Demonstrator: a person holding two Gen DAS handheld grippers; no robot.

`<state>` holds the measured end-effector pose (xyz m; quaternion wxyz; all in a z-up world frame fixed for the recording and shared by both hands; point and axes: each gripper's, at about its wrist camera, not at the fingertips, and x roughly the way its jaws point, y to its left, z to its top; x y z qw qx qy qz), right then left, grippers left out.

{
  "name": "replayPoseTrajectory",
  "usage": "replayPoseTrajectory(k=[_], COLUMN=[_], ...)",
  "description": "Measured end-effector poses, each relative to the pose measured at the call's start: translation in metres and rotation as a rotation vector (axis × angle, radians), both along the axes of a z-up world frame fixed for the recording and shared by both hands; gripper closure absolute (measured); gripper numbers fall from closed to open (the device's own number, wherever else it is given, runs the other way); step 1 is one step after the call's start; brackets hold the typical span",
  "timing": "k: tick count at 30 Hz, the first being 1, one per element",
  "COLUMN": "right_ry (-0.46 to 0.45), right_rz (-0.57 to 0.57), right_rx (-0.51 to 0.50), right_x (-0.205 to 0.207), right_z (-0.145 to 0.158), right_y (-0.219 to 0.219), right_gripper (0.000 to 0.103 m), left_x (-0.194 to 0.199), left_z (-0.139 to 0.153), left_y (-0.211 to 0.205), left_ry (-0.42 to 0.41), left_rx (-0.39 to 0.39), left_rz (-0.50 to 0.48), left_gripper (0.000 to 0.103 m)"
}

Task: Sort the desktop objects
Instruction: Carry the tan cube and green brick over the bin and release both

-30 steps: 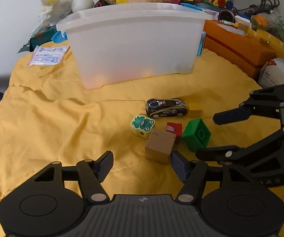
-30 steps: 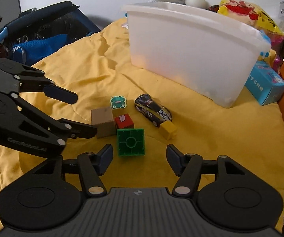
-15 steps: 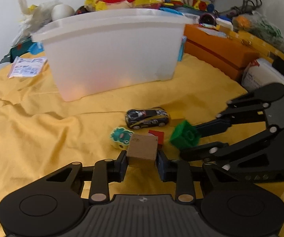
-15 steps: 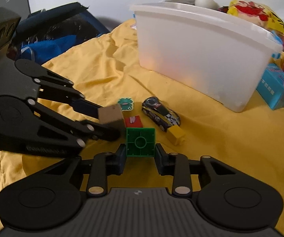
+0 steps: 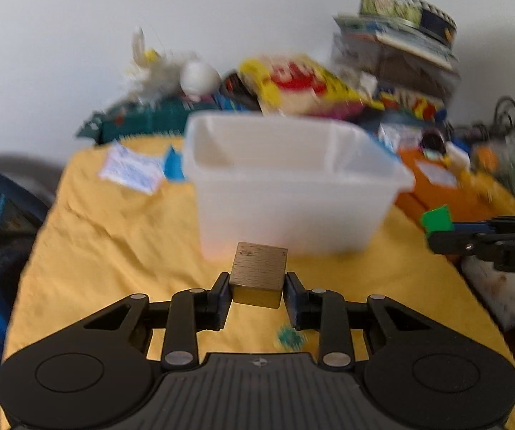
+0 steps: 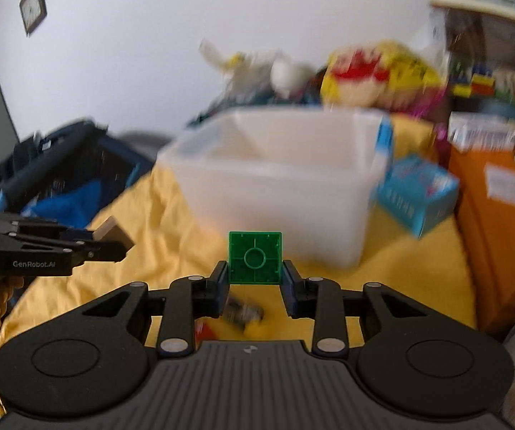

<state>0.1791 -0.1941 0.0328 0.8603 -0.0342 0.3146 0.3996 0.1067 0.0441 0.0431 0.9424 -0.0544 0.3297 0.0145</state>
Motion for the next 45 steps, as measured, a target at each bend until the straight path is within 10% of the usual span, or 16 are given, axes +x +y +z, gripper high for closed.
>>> replayPoseTrajectory(k=[21, 30, 33, 35, 45], right_ry=[-0.089, -0.042, 0.021, 0.004, -0.062], right_rz=[-0.037, -0.001, 0.01, -0.007, 0.022], right_rx=[0.001, -0.121, -0.163, -0.195, -0.119], right_x=[0.093, 0.13, 0.141, 0.141, 0.092], right_z=[0.077, 0.073, 0.059, 0.052, 0.039], right_y=[0.045, 0.077, 0.085, 0.088, 0.055], right_gripper=[0.069, 0.069, 0.065, 0.042, 0.031], left_x=[0.111, 0.157, 0.165, 0.164, 0.085], left_z=[0.093, 0.081, 0.069, 0.061, 0.032], left_y=[0.023, 0.024, 0.019, 0.016, 0.013], left_ry=[-0.098, 0.009, 0.069, 0.082, -0.012], left_rx=[0.063, 0.079, 0.107, 0.153, 0.089], left_rz=[0.033, 0.007, -0.005, 0.016, -0.041], left_gripper=[0.068, 0.068, 0.044, 0.03, 0.03])
